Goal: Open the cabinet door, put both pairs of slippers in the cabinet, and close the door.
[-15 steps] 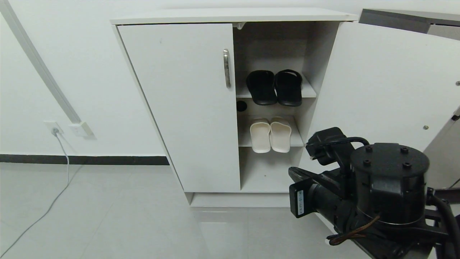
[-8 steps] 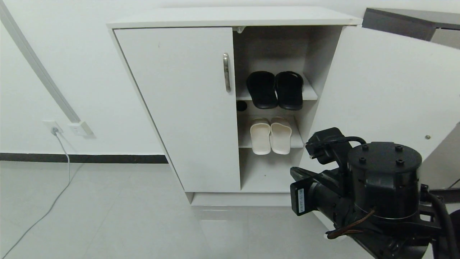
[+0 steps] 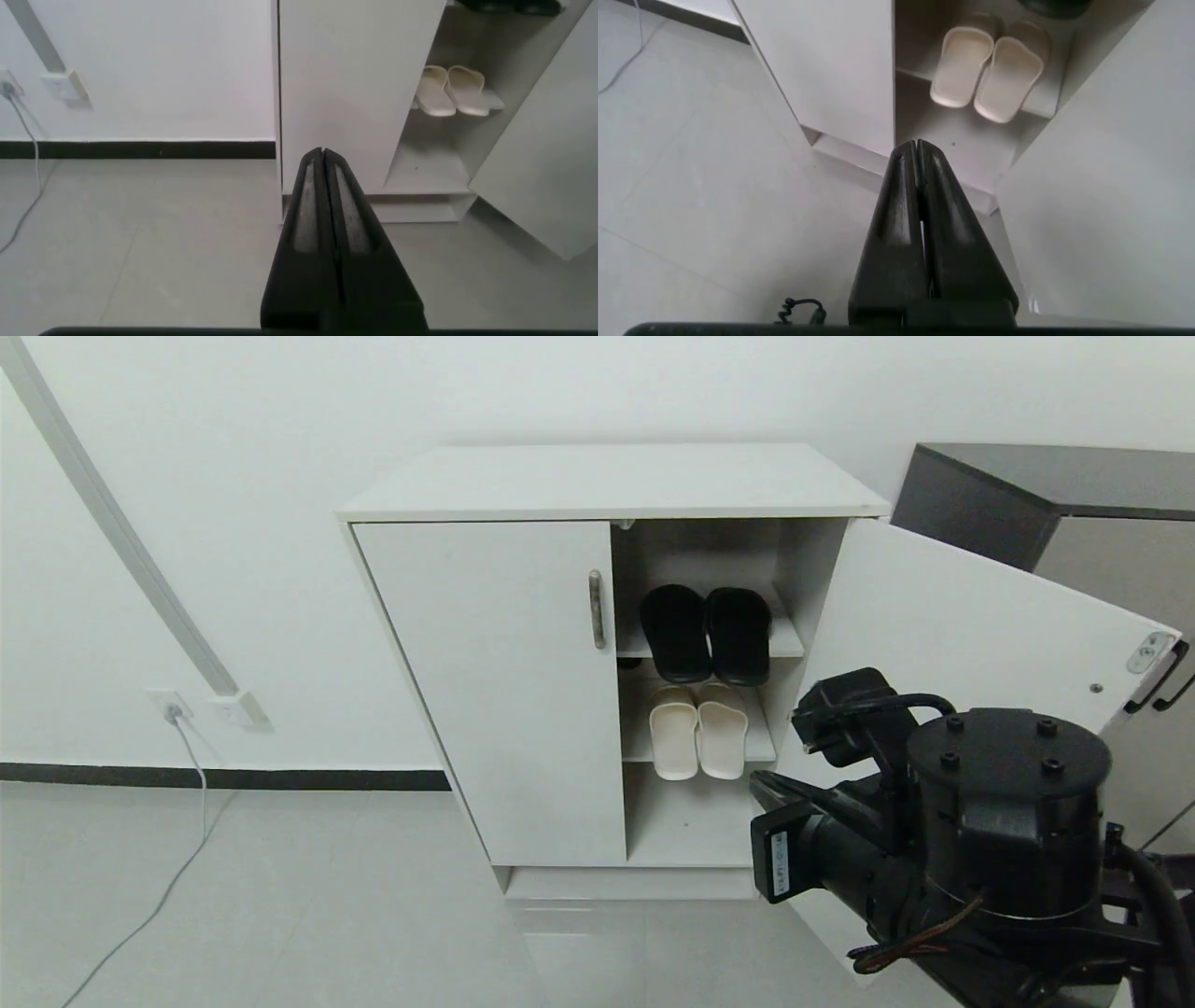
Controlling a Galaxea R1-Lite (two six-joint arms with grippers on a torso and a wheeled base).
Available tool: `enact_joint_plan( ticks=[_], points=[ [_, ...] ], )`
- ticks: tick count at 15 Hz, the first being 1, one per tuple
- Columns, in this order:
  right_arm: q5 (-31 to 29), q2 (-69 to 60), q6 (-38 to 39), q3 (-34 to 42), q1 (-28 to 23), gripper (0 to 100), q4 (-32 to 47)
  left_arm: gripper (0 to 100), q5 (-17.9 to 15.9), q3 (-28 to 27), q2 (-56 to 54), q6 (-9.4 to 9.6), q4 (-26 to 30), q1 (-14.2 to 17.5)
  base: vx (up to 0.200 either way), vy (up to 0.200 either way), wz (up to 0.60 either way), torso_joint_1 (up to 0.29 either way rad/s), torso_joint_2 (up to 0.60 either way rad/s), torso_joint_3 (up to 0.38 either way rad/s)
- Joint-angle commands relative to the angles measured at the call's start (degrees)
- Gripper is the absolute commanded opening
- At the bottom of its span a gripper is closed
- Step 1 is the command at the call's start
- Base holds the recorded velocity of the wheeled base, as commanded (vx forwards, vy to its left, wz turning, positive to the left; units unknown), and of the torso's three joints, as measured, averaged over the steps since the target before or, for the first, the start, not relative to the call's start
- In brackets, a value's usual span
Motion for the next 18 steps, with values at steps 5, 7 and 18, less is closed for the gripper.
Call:
enact_joint_plan(
  ticks=[5,7,18],
  points=[
    [-0.01,-0.04,0.02,0.35,0.03,0,-0.02,0,-0.03,0.00,0.07,-0.01,-0.01,-0.01,0.000,0.000,0.00,0.155,-0.47,-0.316],
    [-0.01,-0.04,0.02,0.43,0.03,0,-0.02,0,0.06,0.00,0.07,-0.01,-0.01,-0.01,0.000,0.000,0.00,0.186,-0.49,-0.320],
    [0.69,-0.40,0.02,0.87,0.03,0,-0.11,0,0.06,0.00,0.07,-0.01,-0.01,-0.01,0.000,0.000,0.00,0.222,-0.54,-0.322]
  ],
)
